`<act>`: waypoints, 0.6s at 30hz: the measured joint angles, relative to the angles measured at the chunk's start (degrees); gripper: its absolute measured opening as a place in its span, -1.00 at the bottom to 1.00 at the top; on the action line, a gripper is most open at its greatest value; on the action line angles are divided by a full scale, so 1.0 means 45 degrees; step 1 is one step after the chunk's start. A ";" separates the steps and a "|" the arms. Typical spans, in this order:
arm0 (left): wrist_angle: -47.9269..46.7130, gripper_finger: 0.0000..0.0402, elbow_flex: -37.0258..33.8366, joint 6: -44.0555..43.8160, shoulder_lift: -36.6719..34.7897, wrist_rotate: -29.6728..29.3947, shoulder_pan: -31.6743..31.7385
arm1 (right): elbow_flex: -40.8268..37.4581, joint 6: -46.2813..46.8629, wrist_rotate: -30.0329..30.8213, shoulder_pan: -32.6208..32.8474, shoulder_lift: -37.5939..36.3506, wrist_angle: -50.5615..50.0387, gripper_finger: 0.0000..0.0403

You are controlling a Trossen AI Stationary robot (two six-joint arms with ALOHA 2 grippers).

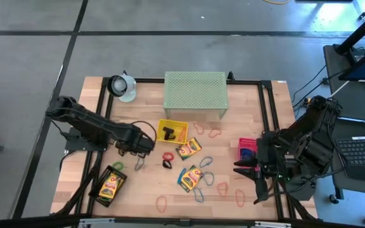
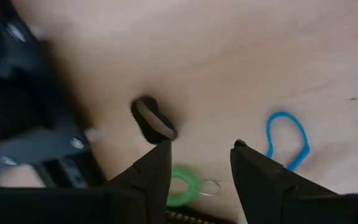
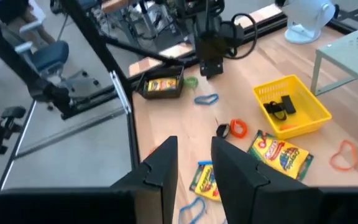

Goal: Pick & Place Office Desk Supplies
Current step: Put the black rubber band into the yellow bin

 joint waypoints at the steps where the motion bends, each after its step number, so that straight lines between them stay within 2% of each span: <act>1: 0.0440 -0.16 -0.0321 -0.0328 -0.0147 0.0139 -0.0126 | 0.0000 0.0035 -0.0046 0.0059 0.0000 -0.0075 -0.51; 4: 0.1346 -0.09 -0.1116 -0.1346 -0.0570 0.0292 -0.0403 | 0.0000 0.0040 -0.0053 0.0262 -0.0021 -0.0093 -0.51; 10: 0.1241 0.06 -0.2104 -0.2604 -0.1409 0.0442 -0.0637 | 0.0000 0.0045 -0.0046 0.0596 -0.0330 -0.0091 -0.51; 18: 0.1397 0.09 -0.3159 -0.3199 -0.1992 0.0711 -0.0637 | 0.0000 0.0074 -0.0004 0.0790 -0.0725 -0.0089 -0.51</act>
